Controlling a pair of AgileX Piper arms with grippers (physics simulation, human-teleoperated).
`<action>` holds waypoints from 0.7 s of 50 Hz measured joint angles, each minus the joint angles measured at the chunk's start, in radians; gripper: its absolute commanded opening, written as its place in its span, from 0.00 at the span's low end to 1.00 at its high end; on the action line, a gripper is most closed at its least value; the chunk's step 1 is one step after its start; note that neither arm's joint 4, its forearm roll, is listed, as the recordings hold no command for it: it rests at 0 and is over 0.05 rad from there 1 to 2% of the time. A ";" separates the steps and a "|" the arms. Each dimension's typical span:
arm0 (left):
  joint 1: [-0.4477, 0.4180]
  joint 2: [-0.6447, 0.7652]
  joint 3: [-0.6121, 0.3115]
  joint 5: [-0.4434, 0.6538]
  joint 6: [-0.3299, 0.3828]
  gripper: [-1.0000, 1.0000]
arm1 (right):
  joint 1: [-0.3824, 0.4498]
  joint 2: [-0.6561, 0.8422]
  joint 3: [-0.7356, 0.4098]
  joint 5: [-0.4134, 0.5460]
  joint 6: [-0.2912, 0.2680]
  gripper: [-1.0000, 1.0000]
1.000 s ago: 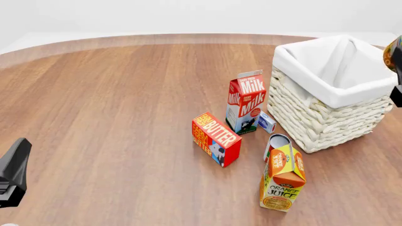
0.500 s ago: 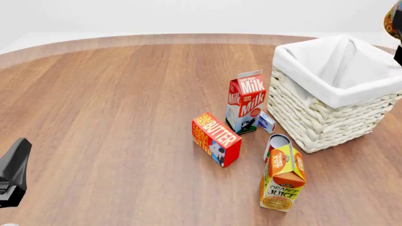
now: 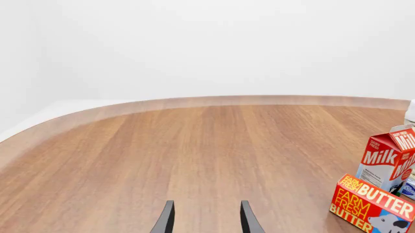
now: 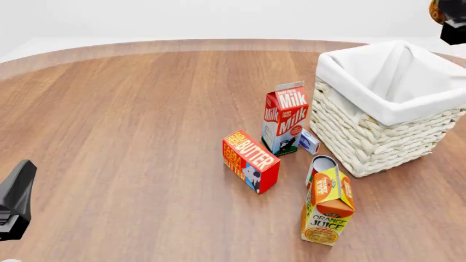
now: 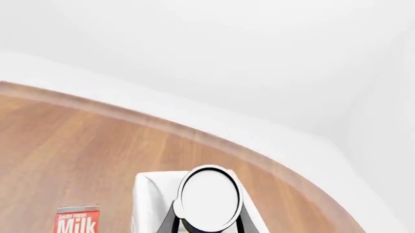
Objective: Pick up the alphabet soup, and put it in the basket.
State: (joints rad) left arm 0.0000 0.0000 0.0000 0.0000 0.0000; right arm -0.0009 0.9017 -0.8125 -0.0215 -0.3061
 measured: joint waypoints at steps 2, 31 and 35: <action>0.000 0.000 0.000 0.000 0.000 1.00 | -0.005 0.018 -0.013 0.006 0.007 0.00; 0.000 0.000 0.000 0.000 0.000 1.00 | -0.053 0.185 -0.125 0.098 0.060 0.00; 0.000 0.000 0.000 0.000 0.000 1.00 | -0.055 0.199 -0.135 0.109 0.061 0.00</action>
State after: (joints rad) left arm 0.0000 0.0000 0.0000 0.0000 0.0000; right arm -0.0562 1.1004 -0.9479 0.0872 -0.2451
